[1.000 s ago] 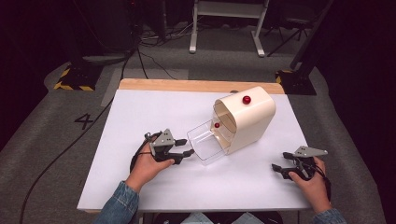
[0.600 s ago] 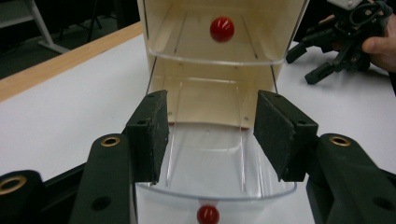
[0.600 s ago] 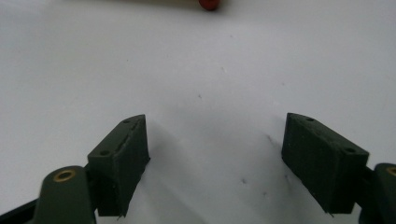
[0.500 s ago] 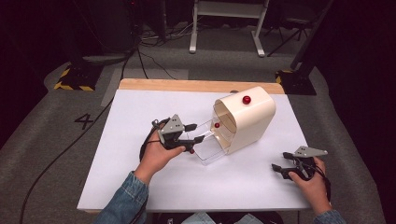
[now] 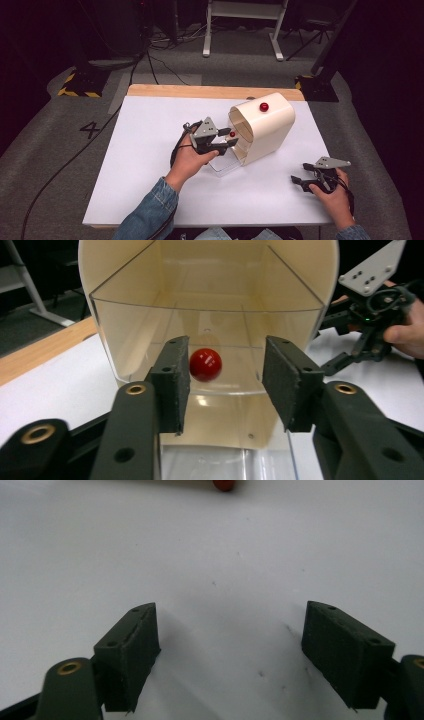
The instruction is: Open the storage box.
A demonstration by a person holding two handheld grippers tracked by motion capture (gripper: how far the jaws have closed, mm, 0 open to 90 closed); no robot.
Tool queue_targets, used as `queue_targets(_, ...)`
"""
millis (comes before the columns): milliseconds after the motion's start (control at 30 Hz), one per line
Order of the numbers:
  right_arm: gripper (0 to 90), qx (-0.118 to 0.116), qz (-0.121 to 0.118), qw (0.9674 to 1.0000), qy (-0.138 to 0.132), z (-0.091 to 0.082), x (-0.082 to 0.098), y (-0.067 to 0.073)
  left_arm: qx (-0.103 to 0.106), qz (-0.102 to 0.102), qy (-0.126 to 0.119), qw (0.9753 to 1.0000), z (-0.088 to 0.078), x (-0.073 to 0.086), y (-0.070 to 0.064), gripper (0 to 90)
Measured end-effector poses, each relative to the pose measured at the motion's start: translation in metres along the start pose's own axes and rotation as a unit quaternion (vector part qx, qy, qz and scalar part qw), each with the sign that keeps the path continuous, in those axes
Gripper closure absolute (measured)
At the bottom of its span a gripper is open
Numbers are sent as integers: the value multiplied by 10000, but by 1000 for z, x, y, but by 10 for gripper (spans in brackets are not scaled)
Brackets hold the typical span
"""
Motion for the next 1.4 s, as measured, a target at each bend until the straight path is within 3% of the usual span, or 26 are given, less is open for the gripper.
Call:
queue_targets(100, 231, 2, -4, 10000, -1, 0, 0, 0, -127, 35, 65, 9999, 3, 1, 3, 679)
queue_targets(167, 231, 5, -4, 10000, -2, 0, 0, 0, -106, -98, 53, 9999, 4, 1, 5, 733)
queue_targets(333, 231, -5, 6, 10000, 4, 0, 0, 0, -41, -120, -19, 9999, 4, 2, 6, 736)
queue_targets(500, 231, -4, 3, 10000, 4, 0, 0, 0, -100, 47, 6, 9999, -2, 2, 5, 736)
queue_targets(1100, 231, 0, 1, 10000, 5, 0, 0, 0, -277, 100, -18, 9996, -50, 14, 11, 736)
queue_targets(1400, 231, -2, 0, 10000, 5, 0, 0, 0, -420, 147, 52, 9990, -64, 23, 12, 735)
Point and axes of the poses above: each handheld gripper's, and its own axes: z roughly forward along the jaws, x roughly out of its underside, y roughly to its left, the point moved 8 cm from there along z, roughly forward along the jaws, and after that the axes turned 11 degrees about -x, right-handed, at the moved point
